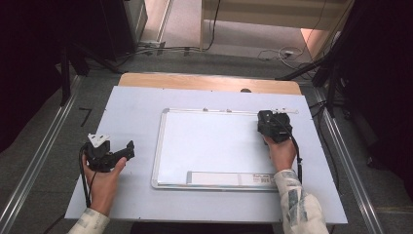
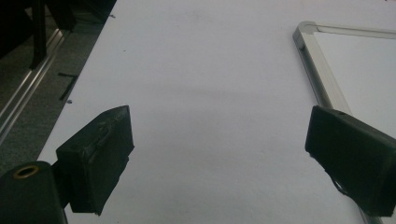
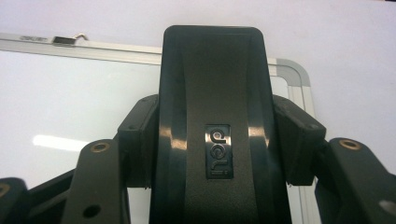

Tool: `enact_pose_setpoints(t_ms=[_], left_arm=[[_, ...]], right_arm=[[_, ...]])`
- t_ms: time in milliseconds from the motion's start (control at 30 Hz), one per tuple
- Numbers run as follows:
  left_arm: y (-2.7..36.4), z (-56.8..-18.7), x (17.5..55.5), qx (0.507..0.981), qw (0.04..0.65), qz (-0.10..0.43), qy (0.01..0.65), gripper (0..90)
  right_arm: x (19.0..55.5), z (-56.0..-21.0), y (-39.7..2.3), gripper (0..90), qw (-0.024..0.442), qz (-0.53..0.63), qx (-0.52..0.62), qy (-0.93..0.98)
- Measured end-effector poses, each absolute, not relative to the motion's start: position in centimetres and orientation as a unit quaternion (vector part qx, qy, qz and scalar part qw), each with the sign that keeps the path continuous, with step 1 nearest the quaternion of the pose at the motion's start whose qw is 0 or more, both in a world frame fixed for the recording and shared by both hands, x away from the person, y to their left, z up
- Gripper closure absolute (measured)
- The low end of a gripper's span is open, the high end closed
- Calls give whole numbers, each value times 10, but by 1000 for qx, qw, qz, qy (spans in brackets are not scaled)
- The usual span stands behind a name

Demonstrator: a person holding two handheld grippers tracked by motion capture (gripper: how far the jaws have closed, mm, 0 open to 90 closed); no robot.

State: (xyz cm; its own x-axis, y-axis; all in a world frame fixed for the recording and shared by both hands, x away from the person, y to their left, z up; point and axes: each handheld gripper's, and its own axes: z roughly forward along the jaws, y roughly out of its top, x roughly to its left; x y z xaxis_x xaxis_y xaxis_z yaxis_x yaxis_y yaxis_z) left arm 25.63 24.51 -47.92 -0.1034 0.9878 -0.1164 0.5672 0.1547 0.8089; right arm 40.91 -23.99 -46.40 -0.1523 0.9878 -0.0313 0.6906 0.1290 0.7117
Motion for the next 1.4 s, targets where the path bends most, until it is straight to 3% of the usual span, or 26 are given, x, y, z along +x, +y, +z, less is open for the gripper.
enact_pose_setpoints(t_ms=[1067, 1233, 1400], left_arm=[[245, -480, 257, 574, 344, 304, 678, 80], [245, -481, 258, 573, 345, 304, 679, 80], [245, -480, 257, 573, 344, 304, 679, 80]], right_arm=[[431, -484, -250, 376, 253, 260, 623, 693], [431, -483, -253, 258, 239, 272, 624, 692], [426, -479, -258, 213, 244, 281, 617, 694]])
